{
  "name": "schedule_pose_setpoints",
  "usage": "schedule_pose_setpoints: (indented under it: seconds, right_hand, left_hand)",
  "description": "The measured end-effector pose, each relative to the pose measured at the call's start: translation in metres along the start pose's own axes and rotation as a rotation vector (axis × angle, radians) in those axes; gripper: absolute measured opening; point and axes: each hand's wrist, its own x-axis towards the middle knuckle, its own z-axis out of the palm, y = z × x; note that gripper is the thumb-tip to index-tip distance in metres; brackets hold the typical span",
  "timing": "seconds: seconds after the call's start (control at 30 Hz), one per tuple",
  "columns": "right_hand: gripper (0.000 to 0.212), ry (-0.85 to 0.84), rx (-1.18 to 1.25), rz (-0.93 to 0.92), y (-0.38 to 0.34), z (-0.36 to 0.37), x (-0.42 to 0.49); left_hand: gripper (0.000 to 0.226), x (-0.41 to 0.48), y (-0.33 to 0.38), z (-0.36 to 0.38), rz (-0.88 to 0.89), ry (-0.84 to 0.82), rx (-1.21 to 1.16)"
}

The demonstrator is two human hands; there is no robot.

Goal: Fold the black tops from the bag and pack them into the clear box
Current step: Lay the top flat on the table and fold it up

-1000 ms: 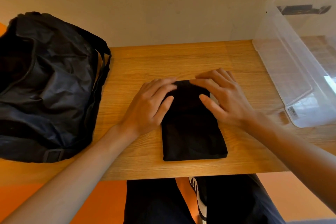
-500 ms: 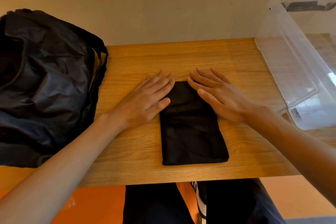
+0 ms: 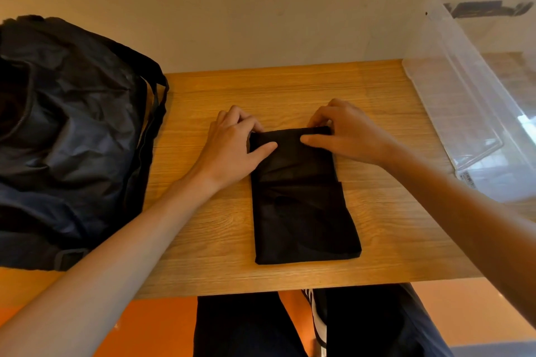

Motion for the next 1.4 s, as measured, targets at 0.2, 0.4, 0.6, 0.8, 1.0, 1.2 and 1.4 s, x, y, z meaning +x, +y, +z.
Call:
schedule_pose_setpoints:
  seconds: [0.2,0.4,0.6,0.8,1.0,1.2,1.4]
  right_hand:
    - [0.038,-0.102,0.139,-0.009,-0.003,-0.009,-0.001]
    - [0.031,-0.155,0.149,-0.016,-0.006,-0.012,-0.003]
    - [0.012,-0.044,0.256,-0.081,-0.016,-0.017,-0.013]
    - [0.019,0.220,0.111,-0.324,-0.024,-0.017,-0.051]
    - [0.035,0.345,-0.096,-0.640,-0.010,0.015,-0.087]
    - [0.039,0.291,-0.115,-0.688,0.002,0.042,-0.117]
    - [0.035,0.445,-0.170,-0.579,0.001,0.042,-0.123]
  left_hand:
    - [0.015,0.004,0.007,-0.009,-0.008,-0.120,-0.143]
    - [0.018,-0.001,0.015,-0.013,-0.037,-0.140,-0.311]
    - [0.055,-0.006,0.022,-0.026,-0.012,-0.068,-0.422]
    - [0.029,-0.022,0.030,-0.032,0.181,0.052,-0.384]
    - [0.025,-0.060,0.022,-0.017,0.473,0.062,-0.218]
    - [0.036,-0.085,0.010,-0.009,0.568,-0.028,-0.042]
    - [0.036,-0.097,0.004,-0.007,0.595,-0.025,-0.014]
